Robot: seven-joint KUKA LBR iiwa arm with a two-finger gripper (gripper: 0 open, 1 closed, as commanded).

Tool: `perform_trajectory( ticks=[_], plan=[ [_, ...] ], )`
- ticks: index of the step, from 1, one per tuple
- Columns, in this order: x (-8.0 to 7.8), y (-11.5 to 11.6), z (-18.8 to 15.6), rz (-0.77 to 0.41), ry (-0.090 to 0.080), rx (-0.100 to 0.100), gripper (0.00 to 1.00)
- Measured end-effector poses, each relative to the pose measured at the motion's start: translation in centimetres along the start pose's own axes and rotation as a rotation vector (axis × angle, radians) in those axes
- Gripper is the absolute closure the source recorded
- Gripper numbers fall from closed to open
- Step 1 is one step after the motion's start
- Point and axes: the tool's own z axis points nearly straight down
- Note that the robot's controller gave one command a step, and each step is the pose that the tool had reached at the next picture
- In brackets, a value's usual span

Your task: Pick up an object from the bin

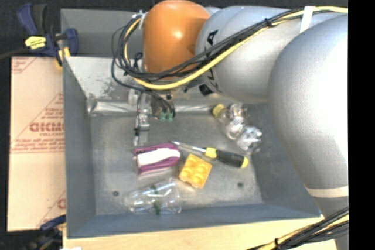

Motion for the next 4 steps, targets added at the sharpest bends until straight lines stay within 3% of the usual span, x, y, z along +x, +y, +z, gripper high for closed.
perform_trajectory(
  ticks=[1,2,3,4],
  plan=[
    [-0.2,-0.1,-0.5,0.004,-0.008,-0.001,0.00],
    [1.2,-4.1,5.1,-0.154,-0.009,0.001,0.00],
    [2.3,-8.4,6.1,-0.306,-0.016,0.001,0.00],
    [3.1,-8.6,6.9,-0.337,-0.009,0.001,0.00]
  ],
)
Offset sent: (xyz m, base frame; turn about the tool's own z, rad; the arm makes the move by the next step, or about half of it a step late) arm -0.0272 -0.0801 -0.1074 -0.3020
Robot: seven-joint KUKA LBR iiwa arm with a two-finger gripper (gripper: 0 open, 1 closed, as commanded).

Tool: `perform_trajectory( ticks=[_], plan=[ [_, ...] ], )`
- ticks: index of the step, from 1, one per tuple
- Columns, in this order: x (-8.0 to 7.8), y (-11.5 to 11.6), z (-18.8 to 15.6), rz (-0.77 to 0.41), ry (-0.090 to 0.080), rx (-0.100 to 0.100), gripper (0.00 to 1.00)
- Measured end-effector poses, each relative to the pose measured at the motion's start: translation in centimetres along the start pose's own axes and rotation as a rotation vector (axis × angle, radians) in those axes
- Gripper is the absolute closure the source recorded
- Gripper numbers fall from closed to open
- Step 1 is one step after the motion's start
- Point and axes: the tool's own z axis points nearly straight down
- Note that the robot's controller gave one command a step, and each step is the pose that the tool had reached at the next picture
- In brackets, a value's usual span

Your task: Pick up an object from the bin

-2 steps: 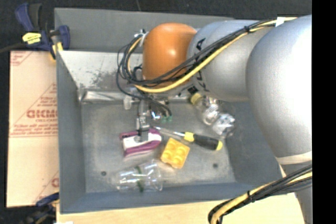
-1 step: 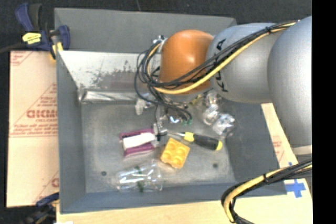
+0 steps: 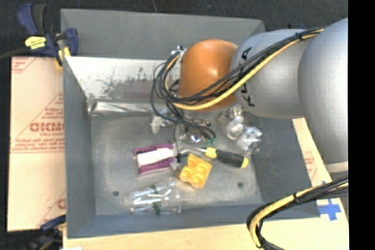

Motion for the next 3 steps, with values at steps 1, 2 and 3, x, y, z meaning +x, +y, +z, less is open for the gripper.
perform_trajectory(
  ticks=[1,2,3],
  plan=[
    [0.49,0.79,3.77,0.037,-0.009,0.000,0.00],
    [0.74,1.05,3.85,0.097,-0.008,-0.001,1.00],
    [0.74,1.05,3.84,0.097,-0.008,-0.001,1.00]
  ],
)
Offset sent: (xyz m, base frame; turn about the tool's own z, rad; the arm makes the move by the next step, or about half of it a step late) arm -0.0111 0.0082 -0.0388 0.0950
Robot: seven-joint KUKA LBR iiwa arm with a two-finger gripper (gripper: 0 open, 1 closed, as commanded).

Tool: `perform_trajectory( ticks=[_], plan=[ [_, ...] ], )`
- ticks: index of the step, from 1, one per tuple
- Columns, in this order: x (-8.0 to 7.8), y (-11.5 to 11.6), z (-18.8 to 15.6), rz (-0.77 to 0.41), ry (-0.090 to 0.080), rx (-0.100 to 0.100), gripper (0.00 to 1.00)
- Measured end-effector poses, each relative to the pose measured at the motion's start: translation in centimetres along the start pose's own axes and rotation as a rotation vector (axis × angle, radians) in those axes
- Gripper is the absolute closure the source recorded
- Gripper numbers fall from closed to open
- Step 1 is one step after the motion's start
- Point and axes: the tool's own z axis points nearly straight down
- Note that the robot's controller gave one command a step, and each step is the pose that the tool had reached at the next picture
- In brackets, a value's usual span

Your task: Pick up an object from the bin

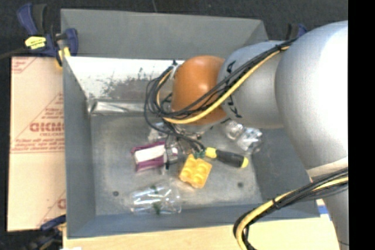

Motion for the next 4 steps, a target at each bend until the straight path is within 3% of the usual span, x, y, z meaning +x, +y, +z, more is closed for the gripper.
perform_trajectory(
  ticks=[1,2,4],
  plan=[
    [0.4,0.0,-2.1,0.001,0.011,-0.001,1.00],
    [0.0,-0.1,-4.8,0.003,-0.002,0.001,1.00],
    [0.0,-0.2,-10.5,0.007,0.002,0.002,1.00]
  ],
)
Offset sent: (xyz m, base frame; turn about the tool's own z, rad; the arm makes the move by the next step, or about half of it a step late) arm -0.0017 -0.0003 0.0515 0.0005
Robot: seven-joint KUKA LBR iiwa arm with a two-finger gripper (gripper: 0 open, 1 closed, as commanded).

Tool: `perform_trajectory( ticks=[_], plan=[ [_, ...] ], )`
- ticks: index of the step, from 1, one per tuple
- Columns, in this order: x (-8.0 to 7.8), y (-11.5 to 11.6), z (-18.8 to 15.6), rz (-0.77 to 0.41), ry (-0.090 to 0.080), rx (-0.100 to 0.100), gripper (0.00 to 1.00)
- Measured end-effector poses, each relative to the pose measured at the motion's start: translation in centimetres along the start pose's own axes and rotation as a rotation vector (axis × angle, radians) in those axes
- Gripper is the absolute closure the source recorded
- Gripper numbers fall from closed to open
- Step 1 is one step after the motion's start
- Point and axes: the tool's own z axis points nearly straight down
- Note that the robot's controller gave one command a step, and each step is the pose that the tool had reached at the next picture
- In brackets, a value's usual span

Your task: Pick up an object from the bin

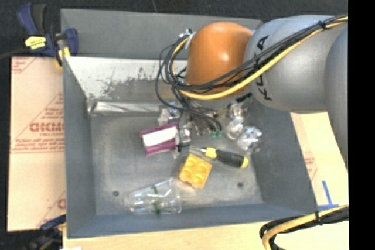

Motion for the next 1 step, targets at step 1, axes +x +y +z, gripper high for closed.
perform_trajectory(
  ticks=[1],
  plan=[
    [0.02,-0.05,-4.06,0.003,0.004,0.000,1.00]
  ],
)
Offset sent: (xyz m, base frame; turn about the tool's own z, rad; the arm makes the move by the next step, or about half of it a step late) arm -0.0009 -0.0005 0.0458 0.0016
